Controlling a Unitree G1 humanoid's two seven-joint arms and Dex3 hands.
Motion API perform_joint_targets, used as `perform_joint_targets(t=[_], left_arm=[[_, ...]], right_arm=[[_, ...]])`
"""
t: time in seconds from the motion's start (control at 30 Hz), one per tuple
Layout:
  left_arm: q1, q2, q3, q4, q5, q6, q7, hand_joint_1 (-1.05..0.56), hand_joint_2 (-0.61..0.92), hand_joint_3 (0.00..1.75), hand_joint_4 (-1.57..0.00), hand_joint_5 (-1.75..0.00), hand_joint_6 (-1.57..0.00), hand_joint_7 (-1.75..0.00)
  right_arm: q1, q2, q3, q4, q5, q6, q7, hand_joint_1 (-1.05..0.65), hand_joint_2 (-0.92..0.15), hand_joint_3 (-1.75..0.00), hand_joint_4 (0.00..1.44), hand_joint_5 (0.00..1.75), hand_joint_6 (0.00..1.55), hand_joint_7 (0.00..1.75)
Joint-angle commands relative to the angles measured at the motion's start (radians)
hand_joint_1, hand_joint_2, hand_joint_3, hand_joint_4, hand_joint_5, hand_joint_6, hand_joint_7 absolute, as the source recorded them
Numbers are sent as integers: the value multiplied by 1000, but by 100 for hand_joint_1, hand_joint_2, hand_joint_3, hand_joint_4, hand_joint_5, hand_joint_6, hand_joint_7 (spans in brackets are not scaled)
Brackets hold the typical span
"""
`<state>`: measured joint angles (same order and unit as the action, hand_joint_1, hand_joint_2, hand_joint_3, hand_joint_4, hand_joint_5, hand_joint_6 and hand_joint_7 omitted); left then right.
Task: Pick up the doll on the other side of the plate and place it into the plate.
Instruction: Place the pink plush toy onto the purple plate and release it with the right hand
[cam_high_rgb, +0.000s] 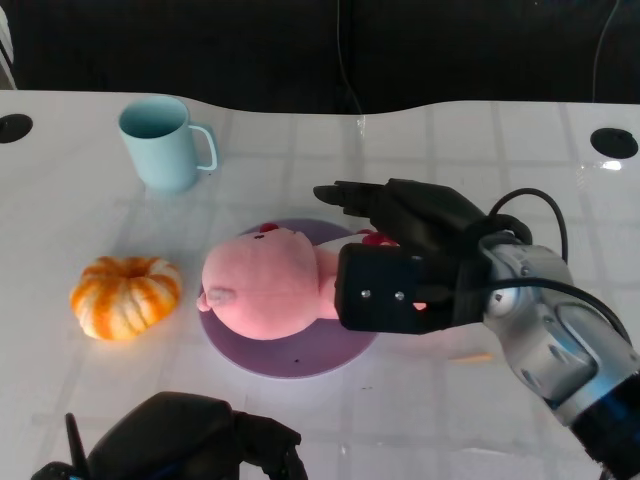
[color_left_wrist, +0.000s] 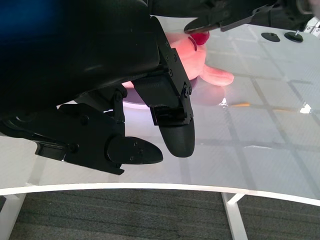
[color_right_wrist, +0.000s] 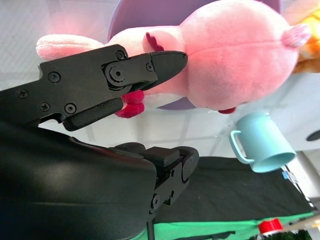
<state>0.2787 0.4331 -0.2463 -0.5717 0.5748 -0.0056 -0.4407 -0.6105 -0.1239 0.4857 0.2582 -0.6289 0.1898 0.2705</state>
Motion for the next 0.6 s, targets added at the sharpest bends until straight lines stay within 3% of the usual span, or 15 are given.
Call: perform_joint_targets(t=[0.03, 0.27, 0.5, 0.6], left_arm=[[-2, 11, 2, -5, 2, 1, -1, -17, 92, 26, -76, -115, -90, -58], [-8, 11, 2, -1, 0, 2, -4, -17, 92, 27, -76, -114, -90, -57], [-10, 10, -1, 3, 2, -6, 4, -16, 92, 26, -77, -114, -91, -57], [-11, 10, -2, 2, 8, 0, 1, -17, 92, 26, -77, -114, -91, -57]], right_arm=[[32, -36, -30, -73, 16, 1, 12, -69, -92, -14, 7, 30, 23, 1], [149, -86, -100, -239, 59, -53, -25, -60, -92, -21, 26, 54, 39, 8], [310, -94, -214, -359, 148, -133, -95, -36, -92, -13, 71, 83, 75, 23], [372, -115, -250, -404, 165, -157, -102, -28, -92, -10, 76, 92, 83, 27]])
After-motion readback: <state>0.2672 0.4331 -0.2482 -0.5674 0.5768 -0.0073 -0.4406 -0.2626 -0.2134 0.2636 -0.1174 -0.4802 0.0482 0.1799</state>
